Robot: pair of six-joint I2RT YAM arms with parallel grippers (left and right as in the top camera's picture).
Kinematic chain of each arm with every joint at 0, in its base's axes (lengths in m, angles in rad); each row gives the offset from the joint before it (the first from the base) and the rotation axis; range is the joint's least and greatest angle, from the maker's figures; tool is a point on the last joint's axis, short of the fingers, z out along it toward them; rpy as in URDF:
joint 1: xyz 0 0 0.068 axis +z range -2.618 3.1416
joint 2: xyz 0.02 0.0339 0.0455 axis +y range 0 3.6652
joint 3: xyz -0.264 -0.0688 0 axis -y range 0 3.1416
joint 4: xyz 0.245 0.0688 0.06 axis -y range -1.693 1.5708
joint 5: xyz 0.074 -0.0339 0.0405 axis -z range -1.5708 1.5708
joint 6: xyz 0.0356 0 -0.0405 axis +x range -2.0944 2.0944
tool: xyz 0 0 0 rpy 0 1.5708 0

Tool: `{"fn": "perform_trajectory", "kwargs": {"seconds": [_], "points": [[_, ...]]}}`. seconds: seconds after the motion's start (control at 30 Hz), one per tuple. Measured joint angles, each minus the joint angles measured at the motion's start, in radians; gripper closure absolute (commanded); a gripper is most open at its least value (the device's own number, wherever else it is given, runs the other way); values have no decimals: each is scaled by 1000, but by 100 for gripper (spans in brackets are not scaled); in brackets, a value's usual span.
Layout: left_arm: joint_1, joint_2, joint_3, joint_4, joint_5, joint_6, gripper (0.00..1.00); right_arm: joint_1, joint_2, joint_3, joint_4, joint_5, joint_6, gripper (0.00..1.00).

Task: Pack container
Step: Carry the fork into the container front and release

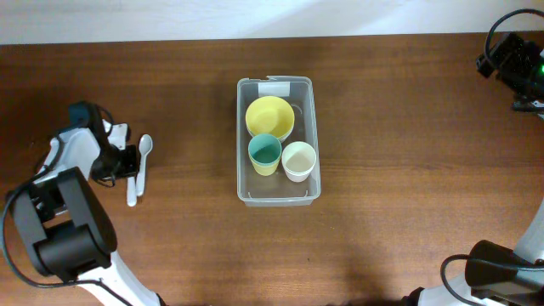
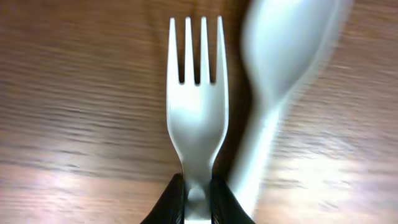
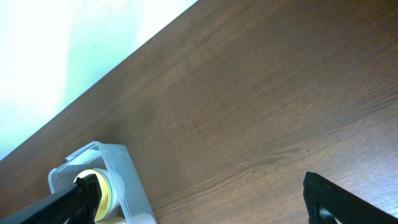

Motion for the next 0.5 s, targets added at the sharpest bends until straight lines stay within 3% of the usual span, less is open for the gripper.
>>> {"fn": "perform_trajectory", "kwargs": {"seconds": [0.23,0.37,0.5], "points": [[-187,-106,323,-363,8,40,99,0,0,0,0,0,0,1],[-346,-238,404,-376,8,118,99,0,0,0,0,0,0,1],[-613,-360,424,-378,14,310,99,0,0,0,0,0,0,1]]}}
